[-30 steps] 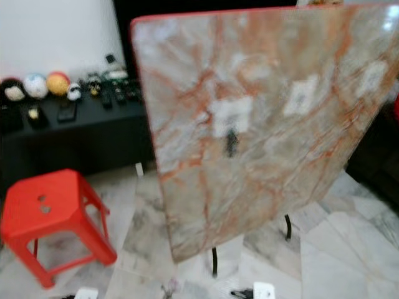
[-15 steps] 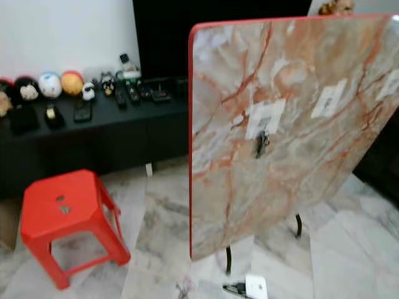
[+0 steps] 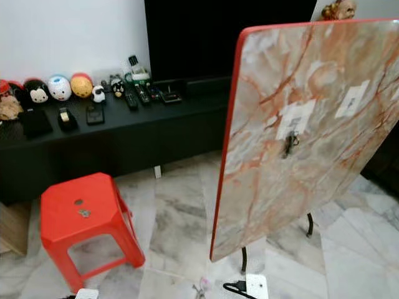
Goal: Hang keys on a hook
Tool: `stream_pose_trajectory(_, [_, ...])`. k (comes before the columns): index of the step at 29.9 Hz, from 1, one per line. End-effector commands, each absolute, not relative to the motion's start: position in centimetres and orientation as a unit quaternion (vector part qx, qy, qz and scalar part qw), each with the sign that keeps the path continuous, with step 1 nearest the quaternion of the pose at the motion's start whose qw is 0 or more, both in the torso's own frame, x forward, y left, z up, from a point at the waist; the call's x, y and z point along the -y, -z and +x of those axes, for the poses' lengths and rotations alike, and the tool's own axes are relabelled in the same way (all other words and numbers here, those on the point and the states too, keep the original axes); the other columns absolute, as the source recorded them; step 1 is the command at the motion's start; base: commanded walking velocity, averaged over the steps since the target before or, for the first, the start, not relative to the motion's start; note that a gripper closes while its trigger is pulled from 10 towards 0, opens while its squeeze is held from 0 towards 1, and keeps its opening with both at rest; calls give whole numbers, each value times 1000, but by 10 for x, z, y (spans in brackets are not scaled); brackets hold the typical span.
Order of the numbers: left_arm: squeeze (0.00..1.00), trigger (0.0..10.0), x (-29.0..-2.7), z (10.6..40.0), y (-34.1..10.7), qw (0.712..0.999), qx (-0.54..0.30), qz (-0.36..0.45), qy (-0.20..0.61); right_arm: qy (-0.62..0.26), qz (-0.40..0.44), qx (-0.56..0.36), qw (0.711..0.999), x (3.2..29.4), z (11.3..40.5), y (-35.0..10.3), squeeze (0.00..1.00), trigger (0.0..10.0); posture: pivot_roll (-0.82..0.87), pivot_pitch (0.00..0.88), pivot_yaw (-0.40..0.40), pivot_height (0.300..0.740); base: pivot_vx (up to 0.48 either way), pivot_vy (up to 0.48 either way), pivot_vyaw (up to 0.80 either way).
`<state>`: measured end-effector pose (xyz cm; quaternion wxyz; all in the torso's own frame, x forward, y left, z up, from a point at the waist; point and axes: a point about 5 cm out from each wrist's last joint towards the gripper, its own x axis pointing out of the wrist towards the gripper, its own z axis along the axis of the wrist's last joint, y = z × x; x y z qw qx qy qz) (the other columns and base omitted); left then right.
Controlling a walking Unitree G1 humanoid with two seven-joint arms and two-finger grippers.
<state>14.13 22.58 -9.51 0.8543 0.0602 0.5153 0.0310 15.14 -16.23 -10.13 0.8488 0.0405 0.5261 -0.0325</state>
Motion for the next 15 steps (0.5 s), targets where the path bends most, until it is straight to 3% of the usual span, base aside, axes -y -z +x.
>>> stream_pose_trajectory(1, [0,10000,-222,144,95,854,-516,57,-32,41,38,-524,850,168,153,100,0,10000,80,0,-70,740,0,0,0])
stream_pose_trajectory(4, [0,10000,-225,144,94,855,-514,56,-36,42,38,-523,850,168,154,100,0,10000,80,0,-70,740,0,0,0])
stream_pose_trajectory(15, [0,10000,-259,121,92,849,-523,51,-56,44,39,-521,851,169,156,99,0,10000,72,0,-71,740,0,437,0])
